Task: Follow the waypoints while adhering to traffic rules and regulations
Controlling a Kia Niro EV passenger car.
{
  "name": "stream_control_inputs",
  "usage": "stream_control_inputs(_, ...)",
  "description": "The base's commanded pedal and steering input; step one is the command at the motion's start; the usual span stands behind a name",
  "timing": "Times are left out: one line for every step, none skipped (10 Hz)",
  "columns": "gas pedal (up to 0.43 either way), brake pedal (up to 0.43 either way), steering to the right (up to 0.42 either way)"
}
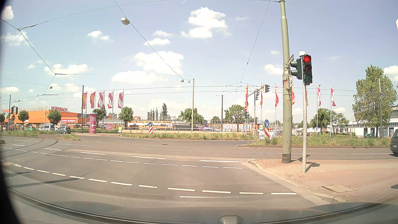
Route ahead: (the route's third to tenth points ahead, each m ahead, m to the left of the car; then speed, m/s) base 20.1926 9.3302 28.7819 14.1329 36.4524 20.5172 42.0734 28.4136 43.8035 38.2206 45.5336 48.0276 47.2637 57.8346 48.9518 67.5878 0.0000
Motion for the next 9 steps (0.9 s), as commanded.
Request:
stream_control_inputs(0.000, 0.348, -0.048)
stream_control_inputs(0.000, 0.348, -0.048)
stream_control_inputs(0.000, 0.348, -0.048)
stream_control_inputs(0.000, 0.354, -0.048)
stream_control_inputs(0.000, 0.348, -0.048)
stream_control_inputs(0.000, 0.348, -0.049)
stream_control_inputs(0.000, 0.354, -0.048)
stream_control_inputs(0.000, 0.348, -0.048)
stream_control_inputs(0.000, 0.354, -0.049)
